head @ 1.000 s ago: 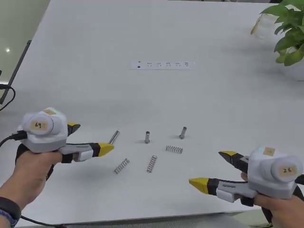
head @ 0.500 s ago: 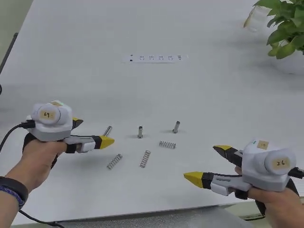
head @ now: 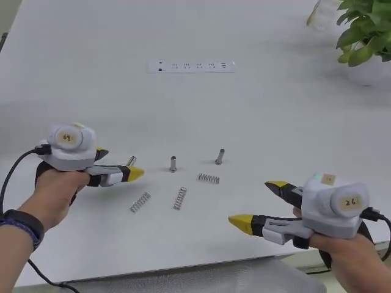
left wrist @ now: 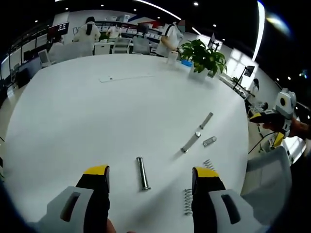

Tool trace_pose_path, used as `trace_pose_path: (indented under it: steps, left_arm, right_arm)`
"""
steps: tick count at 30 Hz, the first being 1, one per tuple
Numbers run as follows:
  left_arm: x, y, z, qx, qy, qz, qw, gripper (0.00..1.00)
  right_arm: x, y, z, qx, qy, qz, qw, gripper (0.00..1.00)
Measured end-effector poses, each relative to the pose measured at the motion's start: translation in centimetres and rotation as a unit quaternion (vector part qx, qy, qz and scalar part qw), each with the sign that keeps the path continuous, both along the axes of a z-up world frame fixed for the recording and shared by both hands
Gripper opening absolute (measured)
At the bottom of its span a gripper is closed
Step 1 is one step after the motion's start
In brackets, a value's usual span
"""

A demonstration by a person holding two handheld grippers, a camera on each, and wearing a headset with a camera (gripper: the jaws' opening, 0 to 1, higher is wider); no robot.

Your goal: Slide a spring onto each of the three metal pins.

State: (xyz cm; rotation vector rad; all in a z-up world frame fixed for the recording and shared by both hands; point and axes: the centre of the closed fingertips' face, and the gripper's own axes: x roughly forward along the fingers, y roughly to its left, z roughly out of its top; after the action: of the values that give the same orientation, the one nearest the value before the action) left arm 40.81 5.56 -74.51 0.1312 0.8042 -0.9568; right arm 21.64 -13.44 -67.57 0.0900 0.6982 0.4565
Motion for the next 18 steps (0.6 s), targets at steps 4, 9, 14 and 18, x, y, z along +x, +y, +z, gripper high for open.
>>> trace_pose_path:
  steps: [4,9,14,18]
  left_arm:
    - [0.2,-0.2,-0.6,0.003,0.005,0.005,1.0,0.59]
    - [0.5,-0.4,-1.4,0.006,0.013,0.013,0.9998,0.53]
    - [0.6,-0.9,-1.9,0.01,0.018,0.014,0.9997,0.48]
    - [0.7,-1.4,-2.3,0.016,0.021,0.012,0.9996,0.43]
  right_arm:
    - [0.0,0.0,-0.1,0.0,0.001,0.0,1.0,0.74]
    - [0.2,0.0,-0.1,0.002,0.0,-0.001,1.0,0.74]
    - [0.3,0.2,-0.1,0.003,0.001,0.001,1.0,0.74]
    - [0.4,0.1,-0.2,0.004,0.002,0.001,1.0,0.74]
